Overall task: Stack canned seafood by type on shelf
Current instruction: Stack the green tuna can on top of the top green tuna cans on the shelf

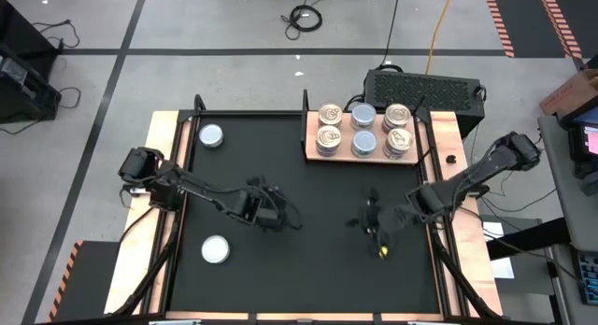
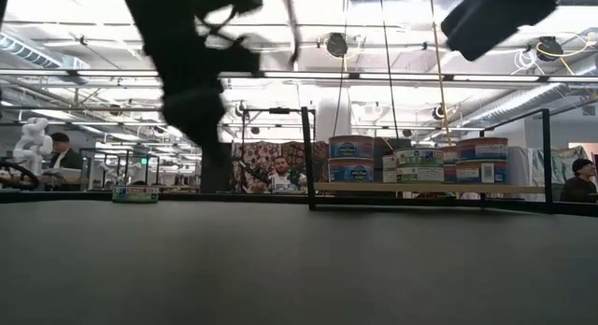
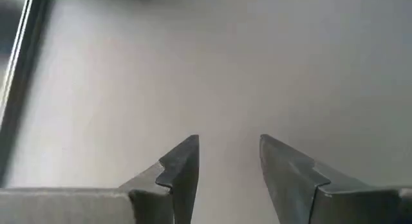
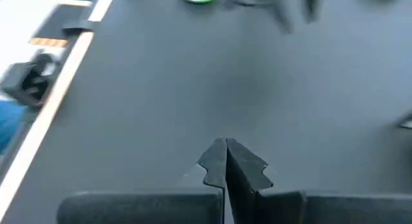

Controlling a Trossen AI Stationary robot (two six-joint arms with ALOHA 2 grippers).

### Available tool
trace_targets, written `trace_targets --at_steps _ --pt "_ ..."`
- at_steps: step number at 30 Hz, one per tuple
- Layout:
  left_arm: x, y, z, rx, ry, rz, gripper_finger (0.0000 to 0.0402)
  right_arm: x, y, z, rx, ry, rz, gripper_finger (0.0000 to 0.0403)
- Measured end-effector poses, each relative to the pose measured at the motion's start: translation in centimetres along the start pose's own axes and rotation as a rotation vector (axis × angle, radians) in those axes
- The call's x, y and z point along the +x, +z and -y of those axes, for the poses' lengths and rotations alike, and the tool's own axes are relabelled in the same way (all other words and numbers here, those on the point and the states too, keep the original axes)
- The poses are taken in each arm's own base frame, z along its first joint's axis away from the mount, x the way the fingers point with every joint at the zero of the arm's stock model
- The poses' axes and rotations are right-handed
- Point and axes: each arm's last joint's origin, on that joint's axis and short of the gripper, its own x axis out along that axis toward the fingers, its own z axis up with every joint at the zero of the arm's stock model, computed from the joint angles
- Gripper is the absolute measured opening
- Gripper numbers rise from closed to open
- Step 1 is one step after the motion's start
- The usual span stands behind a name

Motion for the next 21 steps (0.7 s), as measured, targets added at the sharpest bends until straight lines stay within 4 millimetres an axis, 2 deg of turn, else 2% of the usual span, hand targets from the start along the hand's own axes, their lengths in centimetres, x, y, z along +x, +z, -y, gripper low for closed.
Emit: trace_targets --at_steps 4,8,12,17,21 --pt "1.3 -1.2 -3.5 -0.070 0.123 -0.234 0.0164 0.4 -1.9 -1.6 -0.029 0.069 0.037 0.0000" --pt "2.9 -1.5 -7.9 -0.114 0.214 -0.397 0.0164 0.6 -3.6 -2.0 -0.030 0.039 0.024 0.0000" --pt "4.6 -1.7 -12.4 -0.161 0.310 -0.492 0.0164 0.7 -5.2 -2.3 0.001 0.029 -0.006 0.0000" --pt "6.3 -2.6 -17.4 -0.315 0.360 -0.586 0.0164 0.8 -7.1 -2.6 0.026 0.039 -0.049 0.0000" --pt "7.2 -3.4 -20.2 -0.428 0.364 -0.630 0.0164 0.7 -8.1 -2.8 0.048 0.007 -0.051 0.0000"
